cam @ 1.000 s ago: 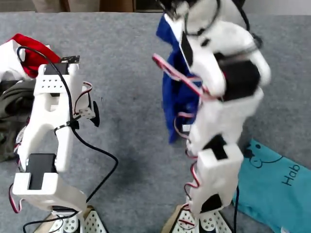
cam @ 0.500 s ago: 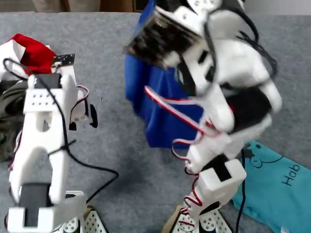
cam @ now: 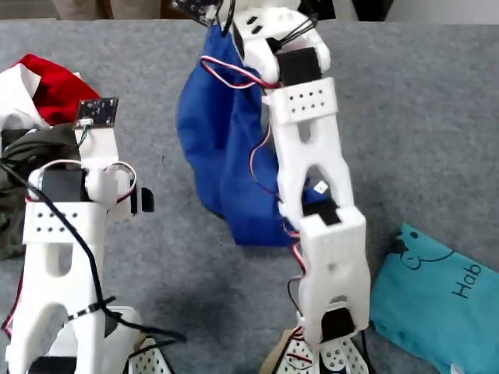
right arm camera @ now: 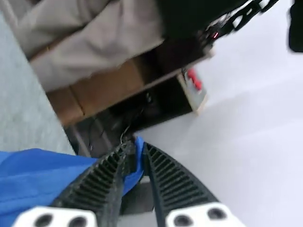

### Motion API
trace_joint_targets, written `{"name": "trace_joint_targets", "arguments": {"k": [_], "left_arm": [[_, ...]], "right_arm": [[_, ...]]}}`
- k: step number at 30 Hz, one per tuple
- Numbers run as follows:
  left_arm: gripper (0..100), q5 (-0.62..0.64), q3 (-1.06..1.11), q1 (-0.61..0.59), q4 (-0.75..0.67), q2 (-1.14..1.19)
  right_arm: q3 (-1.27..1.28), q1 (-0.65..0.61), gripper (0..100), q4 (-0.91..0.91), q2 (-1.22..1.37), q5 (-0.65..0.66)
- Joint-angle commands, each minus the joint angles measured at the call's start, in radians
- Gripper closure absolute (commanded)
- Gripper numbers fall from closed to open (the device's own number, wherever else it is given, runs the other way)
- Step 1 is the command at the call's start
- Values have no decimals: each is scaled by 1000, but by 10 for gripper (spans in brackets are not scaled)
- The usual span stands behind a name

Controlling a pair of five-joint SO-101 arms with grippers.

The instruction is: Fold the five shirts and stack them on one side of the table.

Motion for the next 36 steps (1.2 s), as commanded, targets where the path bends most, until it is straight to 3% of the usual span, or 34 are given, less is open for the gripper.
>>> {"name": "trace_joint_targets", "arguments": {"k": [1,10,18,22,25,30,36], "left_arm": [[788,-23,21,75,-25,-39],[788,14,98,365,-117,-35],[782,86,140,523,-285,-19],[750,164,123,611,-354,64],[750,195,103,661,-413,157],[752,281,91,671,-560,328],[906,259,86,638,-701,456]], "right_arm": [[1,58,995,-75,85,29],[-1,240,995,-49,216,94],[-108,389,995,359,203,81],[-105,443,995,439,205,80],[-94,496,995,434,205,-3],[-15,568,994,338,211,-250],[28,585,994,193,298,-388]]}}
